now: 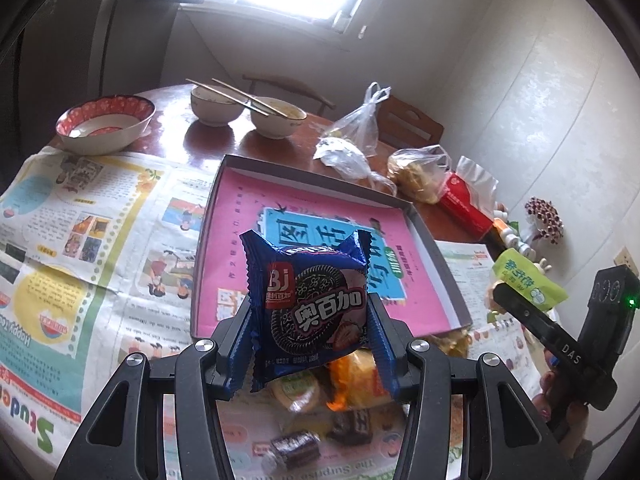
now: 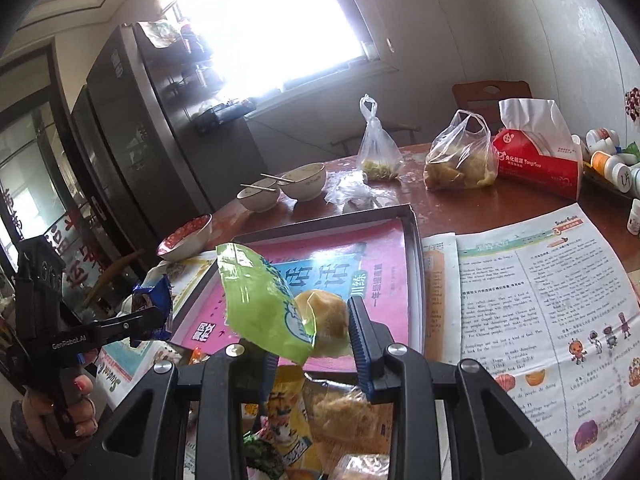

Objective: Organize snacks
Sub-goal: 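Lift the blue biscuit pack with the left tool while the right tool carries the green packet over the tray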

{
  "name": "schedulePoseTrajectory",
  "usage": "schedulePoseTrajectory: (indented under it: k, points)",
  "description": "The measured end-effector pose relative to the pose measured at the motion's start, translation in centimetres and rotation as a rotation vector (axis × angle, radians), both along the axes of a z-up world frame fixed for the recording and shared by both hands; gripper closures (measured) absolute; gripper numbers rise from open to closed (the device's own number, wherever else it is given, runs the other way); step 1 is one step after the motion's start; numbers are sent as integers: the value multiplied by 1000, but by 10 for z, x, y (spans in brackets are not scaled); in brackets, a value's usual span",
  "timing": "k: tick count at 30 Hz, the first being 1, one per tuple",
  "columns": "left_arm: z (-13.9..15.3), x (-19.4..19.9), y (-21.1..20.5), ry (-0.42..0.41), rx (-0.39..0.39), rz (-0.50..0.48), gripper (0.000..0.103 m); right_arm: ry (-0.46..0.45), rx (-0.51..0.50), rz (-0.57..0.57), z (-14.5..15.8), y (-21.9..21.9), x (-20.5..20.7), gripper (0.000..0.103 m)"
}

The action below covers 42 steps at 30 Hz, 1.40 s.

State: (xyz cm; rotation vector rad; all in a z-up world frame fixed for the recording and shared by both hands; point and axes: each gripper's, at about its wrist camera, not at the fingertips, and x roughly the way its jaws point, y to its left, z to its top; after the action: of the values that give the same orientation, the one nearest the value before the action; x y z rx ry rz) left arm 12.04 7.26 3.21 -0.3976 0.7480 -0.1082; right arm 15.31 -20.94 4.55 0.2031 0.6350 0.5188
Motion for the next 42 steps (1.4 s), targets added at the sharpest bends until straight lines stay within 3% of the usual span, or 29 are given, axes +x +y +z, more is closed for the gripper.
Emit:
schedulePoseTrajectory:
  k: [12,13,14,16,25,42]
  points:
    - [-26,30,5,68,18,4,51,65,18,-18,-18,3,30,71]
    - [-28,32,5,71,26,4,53,72,19,-17,-21,4,33,71]
    - [-30,35,4,74,35,5,64,79,21,-17,-23,4,35,71]
    - [-33,39,5,84,30,2,69,93,22,-17,-27,4,39,71]
    - [-48,49,8,110,9,-11,69,143,8,-38,-42,5,52,71]
    - [-49,52,3,98,57,-44,69,205,-19,-41,-52,12,55,69]
